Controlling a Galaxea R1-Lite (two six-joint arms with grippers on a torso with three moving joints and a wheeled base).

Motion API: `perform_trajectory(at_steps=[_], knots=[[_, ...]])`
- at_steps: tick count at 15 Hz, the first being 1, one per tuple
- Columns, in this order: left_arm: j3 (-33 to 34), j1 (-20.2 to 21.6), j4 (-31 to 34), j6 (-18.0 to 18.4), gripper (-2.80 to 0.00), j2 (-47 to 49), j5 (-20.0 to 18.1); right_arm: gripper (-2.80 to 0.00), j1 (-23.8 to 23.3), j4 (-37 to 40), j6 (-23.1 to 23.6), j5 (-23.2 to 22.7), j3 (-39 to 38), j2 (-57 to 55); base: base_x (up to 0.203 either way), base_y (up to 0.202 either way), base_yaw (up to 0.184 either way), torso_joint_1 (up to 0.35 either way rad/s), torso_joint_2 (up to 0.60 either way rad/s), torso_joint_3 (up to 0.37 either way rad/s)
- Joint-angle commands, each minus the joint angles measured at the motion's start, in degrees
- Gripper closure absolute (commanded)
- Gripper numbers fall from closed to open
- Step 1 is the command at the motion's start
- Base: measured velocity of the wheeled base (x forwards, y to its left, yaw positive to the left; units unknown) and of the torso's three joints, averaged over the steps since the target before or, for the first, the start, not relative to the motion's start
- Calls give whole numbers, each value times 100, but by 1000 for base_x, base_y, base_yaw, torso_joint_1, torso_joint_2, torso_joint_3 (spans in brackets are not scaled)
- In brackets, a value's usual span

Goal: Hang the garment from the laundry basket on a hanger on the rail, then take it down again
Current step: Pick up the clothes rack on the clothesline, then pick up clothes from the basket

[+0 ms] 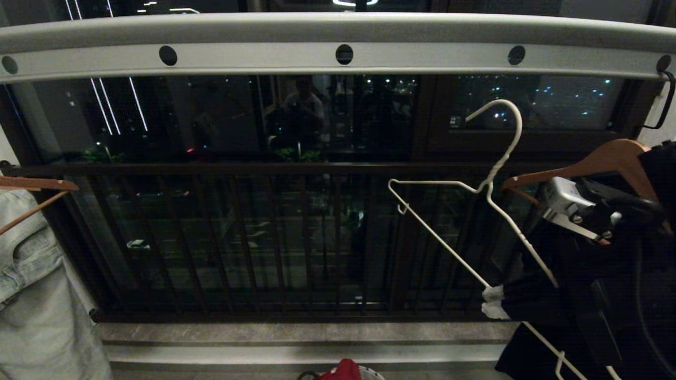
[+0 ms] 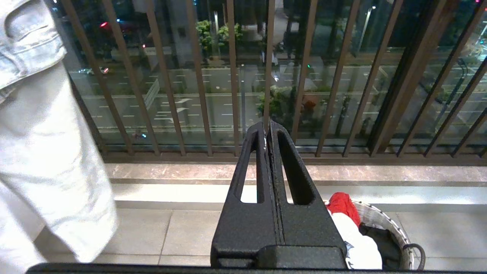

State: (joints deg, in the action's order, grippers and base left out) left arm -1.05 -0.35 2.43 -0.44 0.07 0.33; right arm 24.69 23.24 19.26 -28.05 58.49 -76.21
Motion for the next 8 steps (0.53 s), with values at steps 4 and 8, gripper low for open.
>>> perform_trajectory(at_steps=[4,8], knots=[[-1,0,4,0,0,1,2,0,45,5,151,-184,-65,-139,0,0,0,0,0,0],[-1,0,4,0,0,1,2,0,63,6,447,-227,-197,-122,0,0,0,0,0,0]])
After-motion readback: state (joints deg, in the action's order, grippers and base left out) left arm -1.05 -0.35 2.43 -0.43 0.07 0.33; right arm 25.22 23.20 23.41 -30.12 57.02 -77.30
